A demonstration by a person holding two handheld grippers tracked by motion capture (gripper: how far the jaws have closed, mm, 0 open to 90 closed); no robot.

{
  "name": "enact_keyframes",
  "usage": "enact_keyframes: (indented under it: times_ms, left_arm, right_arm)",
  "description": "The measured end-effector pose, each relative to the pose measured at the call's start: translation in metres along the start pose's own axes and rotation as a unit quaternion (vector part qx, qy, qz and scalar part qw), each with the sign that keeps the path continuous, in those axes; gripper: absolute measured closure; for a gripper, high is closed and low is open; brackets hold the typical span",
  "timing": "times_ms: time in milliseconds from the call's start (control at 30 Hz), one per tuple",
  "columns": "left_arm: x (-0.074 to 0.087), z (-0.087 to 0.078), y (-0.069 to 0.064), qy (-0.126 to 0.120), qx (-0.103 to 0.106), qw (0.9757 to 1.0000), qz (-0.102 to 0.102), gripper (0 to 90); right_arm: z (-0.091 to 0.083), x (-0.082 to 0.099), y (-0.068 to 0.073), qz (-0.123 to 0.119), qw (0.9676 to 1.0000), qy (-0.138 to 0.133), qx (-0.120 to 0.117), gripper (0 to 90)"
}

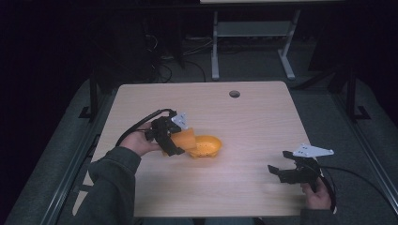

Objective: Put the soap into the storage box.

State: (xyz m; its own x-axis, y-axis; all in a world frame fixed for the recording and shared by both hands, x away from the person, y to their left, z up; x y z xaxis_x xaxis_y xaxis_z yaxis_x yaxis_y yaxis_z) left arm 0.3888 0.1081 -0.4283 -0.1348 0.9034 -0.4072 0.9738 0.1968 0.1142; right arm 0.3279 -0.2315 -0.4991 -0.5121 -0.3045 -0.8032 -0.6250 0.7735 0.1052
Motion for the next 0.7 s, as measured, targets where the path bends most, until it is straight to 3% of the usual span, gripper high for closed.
enact_keyframes:
  times_ms: [267,700]
  left_arm:
    - [-0.007,0.004,0.001,-0.006,0.005,1.0,0.0,20.8]
    - [-0.024,0.009,0.003,-0.007,0.008,0.9998,0.016,20.8]
  right_arm:
    - [0.0,0.0,0.0,0.0,1.0,-0.001,0.0,13.9]
    - [-0.001,0.0,0.0,0.001,1.0,-0.001,-0.001,13.9]
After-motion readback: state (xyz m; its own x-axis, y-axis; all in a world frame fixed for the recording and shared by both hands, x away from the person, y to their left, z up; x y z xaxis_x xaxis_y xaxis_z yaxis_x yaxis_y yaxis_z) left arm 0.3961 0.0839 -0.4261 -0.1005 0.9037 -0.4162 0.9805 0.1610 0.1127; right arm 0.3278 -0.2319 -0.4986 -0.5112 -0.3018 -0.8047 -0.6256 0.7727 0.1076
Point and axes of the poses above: each handheld gripper's, and its own axes: z roughly forward along the jaws, x roughly out of its underside, y roughly to its left, the point moved 9 cm from there along z, roughly forward along the jaws, and after that the axes turned 1 degree about -x, right-handed, at the moved point
